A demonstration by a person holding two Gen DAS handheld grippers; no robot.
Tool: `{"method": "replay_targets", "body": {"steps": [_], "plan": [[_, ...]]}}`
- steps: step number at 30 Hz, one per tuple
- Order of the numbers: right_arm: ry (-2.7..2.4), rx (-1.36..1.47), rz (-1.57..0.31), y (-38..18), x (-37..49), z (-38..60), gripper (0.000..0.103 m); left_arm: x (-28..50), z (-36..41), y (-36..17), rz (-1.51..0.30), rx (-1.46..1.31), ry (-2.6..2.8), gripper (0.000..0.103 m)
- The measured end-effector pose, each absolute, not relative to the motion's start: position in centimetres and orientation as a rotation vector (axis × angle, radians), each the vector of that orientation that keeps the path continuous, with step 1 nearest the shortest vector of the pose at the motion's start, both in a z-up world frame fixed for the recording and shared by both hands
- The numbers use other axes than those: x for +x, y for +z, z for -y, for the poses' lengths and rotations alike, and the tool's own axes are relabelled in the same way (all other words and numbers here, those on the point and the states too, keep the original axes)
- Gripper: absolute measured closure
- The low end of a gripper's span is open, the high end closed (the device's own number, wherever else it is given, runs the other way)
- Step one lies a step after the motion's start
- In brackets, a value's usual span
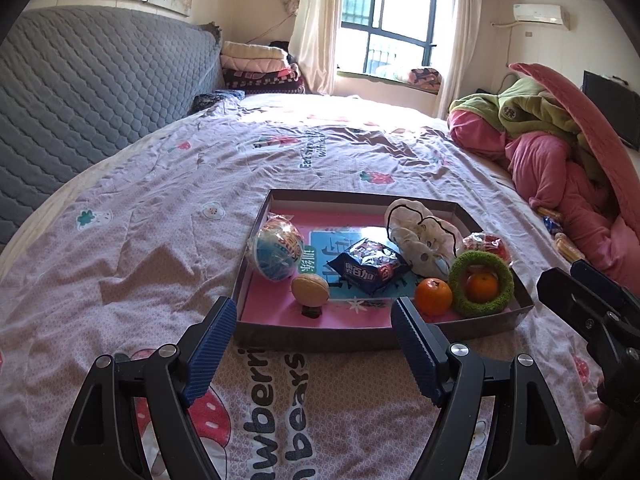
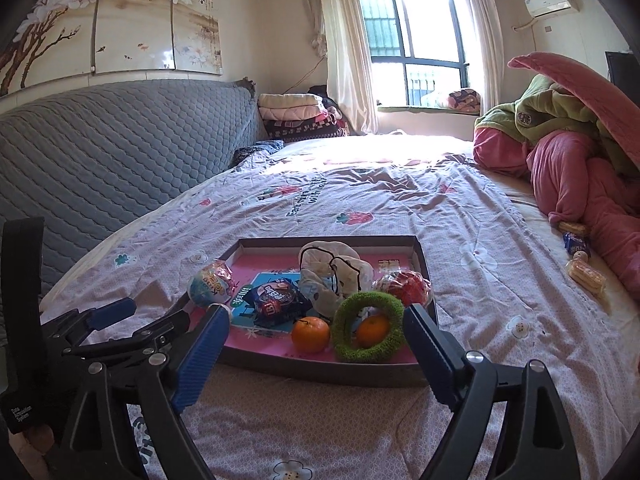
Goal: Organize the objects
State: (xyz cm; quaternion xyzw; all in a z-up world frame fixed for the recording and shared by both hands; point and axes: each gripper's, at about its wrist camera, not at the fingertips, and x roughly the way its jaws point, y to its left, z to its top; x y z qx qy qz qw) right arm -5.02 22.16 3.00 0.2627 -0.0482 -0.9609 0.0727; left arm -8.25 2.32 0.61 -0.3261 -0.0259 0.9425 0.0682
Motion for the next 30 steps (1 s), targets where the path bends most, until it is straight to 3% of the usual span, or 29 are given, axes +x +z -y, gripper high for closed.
{"method": "replay_targets", "body": {"steps": [13,30], "plan": [[-2.875,0.840,0.096,1.9,-3.1,-22.1,0.015,-6.7,-2.8,-0.4,0.101,-1.049,2.807,0.022],[-2.868,0.941,0.079,-0.8,-2.1,-22.1,0.015,-5.0,-3.5,-3.2,0.002,-1.119,2.785,0.022]]}}
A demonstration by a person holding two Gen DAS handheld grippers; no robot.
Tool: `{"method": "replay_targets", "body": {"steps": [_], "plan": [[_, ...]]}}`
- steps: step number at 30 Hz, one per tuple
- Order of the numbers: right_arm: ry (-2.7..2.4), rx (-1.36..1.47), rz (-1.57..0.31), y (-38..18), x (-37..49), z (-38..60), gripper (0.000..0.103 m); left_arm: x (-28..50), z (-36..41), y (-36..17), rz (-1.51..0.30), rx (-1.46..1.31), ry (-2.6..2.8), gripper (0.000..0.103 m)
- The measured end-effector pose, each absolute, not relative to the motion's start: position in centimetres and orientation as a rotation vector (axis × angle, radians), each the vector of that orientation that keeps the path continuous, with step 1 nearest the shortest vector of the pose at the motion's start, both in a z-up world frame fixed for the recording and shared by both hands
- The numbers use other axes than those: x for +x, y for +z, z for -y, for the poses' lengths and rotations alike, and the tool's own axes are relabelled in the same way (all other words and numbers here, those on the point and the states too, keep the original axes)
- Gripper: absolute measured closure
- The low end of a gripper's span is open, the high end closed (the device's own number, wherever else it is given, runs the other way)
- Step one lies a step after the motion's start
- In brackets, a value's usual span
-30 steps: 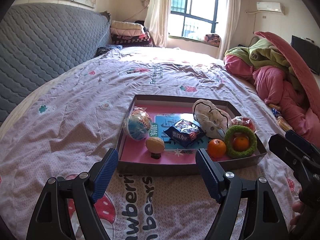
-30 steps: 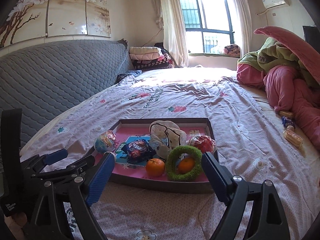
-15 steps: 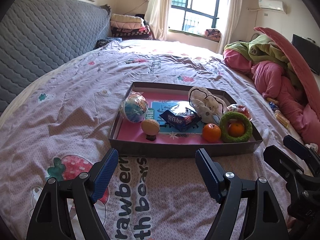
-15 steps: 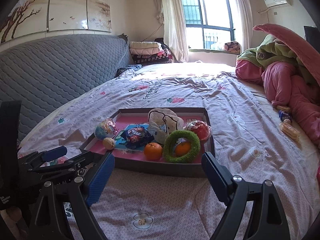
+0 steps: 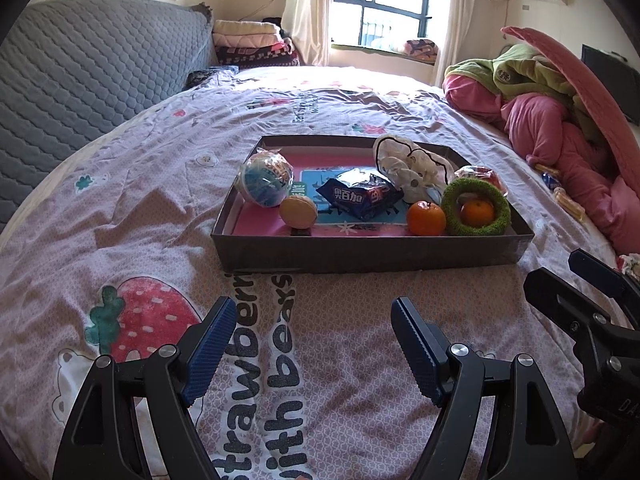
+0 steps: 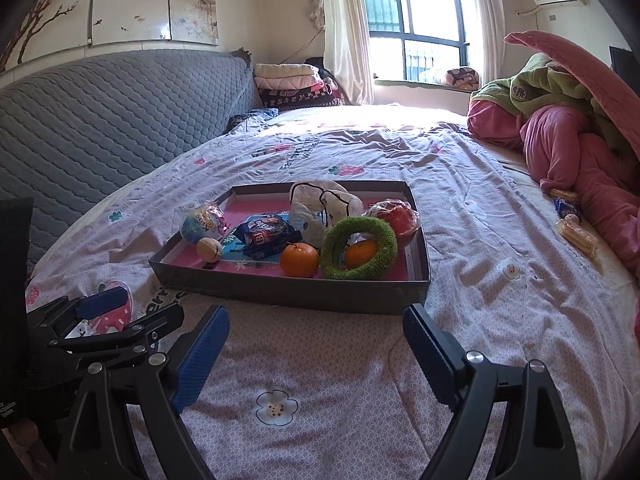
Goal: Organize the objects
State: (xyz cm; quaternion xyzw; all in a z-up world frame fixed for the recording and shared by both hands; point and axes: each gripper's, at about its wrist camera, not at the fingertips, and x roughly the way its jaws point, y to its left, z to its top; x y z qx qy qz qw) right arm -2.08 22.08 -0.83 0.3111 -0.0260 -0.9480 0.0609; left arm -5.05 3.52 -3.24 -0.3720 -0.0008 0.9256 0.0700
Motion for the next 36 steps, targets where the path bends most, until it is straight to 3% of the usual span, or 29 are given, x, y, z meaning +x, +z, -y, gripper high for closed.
{"method": "replay_targets", "body": {"steps": [9,36], "plan": [[-2.841,0.960,0.142,-1.9,-2.3,-22.0,0.015,-4.8,-3.1,-3.9,-0.015,-1.121,2.774,0.022],[-2.829,0.983,0.101,-4.7,-0.7,-21.0,0.015,-4.4,-3.2,-5.2,0.005,-1.107,2.787,0.022]]}}
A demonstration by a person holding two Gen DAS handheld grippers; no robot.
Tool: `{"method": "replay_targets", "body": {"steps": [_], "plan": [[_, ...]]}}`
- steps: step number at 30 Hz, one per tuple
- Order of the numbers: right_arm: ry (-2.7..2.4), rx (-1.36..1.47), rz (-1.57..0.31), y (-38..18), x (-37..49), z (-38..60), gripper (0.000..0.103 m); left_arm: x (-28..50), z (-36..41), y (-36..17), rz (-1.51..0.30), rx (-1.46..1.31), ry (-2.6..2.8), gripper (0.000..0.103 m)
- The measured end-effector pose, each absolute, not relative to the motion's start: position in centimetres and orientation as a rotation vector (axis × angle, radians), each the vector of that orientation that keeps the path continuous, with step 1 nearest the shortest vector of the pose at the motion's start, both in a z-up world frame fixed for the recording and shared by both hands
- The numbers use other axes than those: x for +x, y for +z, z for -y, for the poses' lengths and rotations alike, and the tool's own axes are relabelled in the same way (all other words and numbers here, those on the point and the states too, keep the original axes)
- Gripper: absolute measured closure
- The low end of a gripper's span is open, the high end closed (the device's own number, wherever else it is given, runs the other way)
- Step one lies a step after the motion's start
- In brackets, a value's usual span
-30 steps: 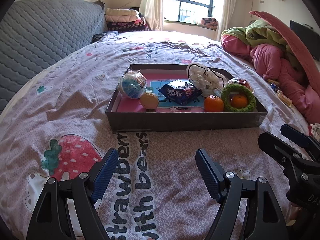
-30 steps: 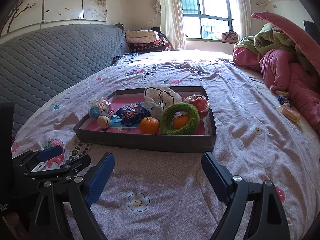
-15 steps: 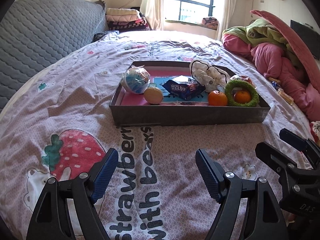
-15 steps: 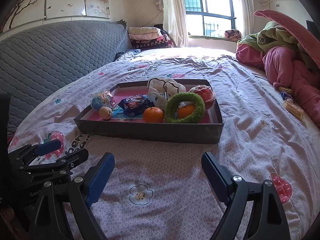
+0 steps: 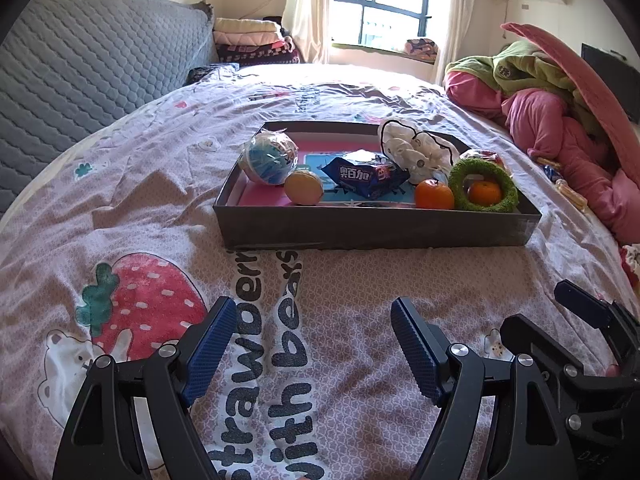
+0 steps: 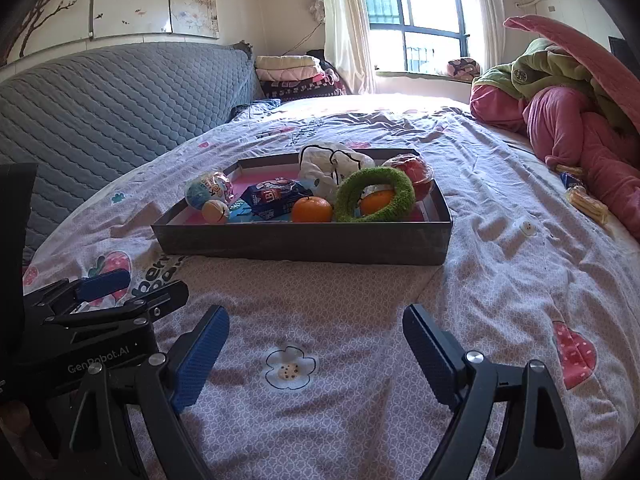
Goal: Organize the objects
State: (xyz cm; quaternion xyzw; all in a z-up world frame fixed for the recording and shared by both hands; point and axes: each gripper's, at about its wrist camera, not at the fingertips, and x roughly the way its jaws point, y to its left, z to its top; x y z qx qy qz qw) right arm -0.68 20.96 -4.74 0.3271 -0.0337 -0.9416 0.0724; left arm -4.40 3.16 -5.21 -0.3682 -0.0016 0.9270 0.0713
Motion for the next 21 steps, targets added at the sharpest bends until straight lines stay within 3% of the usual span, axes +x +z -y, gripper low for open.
{"method": "replay_targets", "body": {"steps": [21], "plan": [[-2.832,1.030,0.056,-5.7,-1.0,-20.8,0.015,-3.8,-3.1,-6.3,-0.042,-1.136,2.759,0.022]]}}
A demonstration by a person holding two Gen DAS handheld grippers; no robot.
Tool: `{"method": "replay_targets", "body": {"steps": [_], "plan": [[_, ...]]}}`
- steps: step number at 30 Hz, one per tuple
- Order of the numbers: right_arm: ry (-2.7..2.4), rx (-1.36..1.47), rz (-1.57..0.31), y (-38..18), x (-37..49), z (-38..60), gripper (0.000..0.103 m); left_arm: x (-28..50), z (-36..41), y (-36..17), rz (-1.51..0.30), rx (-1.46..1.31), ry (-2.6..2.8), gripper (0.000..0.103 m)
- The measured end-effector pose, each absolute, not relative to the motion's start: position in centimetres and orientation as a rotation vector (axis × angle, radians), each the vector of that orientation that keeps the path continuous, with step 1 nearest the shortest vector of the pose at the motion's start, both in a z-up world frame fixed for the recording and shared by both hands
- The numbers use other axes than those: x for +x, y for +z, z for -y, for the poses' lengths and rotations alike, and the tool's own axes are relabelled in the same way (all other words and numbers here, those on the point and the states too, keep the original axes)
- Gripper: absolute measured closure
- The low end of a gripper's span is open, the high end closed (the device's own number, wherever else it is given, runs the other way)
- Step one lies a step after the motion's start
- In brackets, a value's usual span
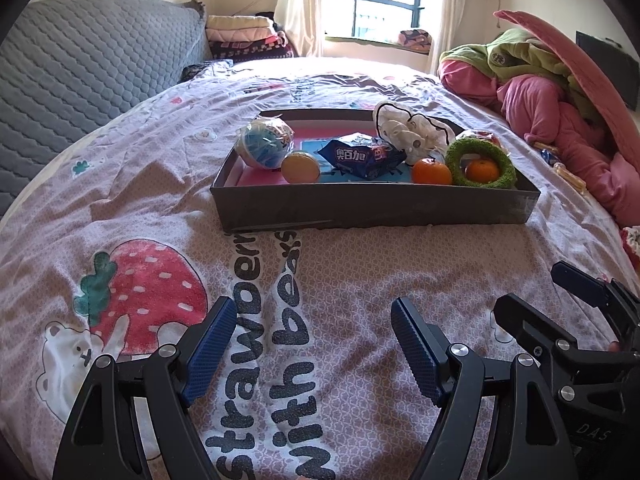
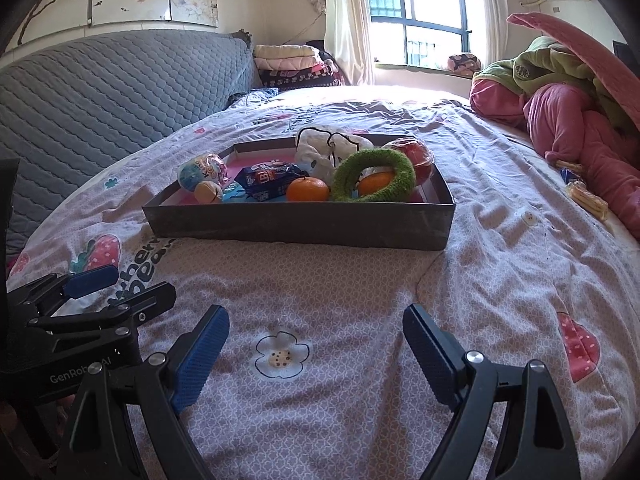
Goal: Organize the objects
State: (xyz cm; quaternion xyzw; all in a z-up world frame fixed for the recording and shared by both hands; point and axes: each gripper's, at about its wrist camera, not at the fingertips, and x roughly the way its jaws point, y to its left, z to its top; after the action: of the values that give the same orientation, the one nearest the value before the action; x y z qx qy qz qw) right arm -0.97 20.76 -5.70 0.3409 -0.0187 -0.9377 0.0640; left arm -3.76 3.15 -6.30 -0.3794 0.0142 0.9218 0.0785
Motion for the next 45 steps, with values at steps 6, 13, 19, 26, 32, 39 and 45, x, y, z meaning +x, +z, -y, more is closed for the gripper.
{"method": "replay_targets", "body": {"steps": [6,13,19,26,32,39,45], "plan": [[-2.829,1.045,0.058,-5.90,-1.13,-20.69,0.015,-3.96,-3.09,-6.36,-0.030,-1.146,2.759,0.022],[-2.825,1.058,0.052,-6.07,-1.18,-20.43,0.015,-3.96,-3.14,-6.47,-0.032,-1.152,2.758,0.022],[-2.818,1.060,0.049,-6.08,-1.21,-20.32,0.015,-3.98,-3.20,-6.54,-0.040,-1.162,2.752,0.022],[-2.819,1.057,0.050,-6.00,-1.14,-20.23,0.015,-3.85,-3.33,-6.46,-0.044,-1.157,2.750,0.022],[-2.817,1.059,0.046,-5.99,-1.18,-20.18,0.015,-3.97,-3.45,-6.54,-0.047,-1.163,2.751,0.022],[-2.815,1.067,0.046,-6.08,-1.18,-20.21,0.015,-3.99,-3.36,-6.57,-0.043,-1.164,2.756,0.022],[-2.815,1.065,0.046,-6.12,-1.20,-20.21,0.015,-4.03,-3.29,-6.62,-0.043,-1.167,2.758,0.022]]}}
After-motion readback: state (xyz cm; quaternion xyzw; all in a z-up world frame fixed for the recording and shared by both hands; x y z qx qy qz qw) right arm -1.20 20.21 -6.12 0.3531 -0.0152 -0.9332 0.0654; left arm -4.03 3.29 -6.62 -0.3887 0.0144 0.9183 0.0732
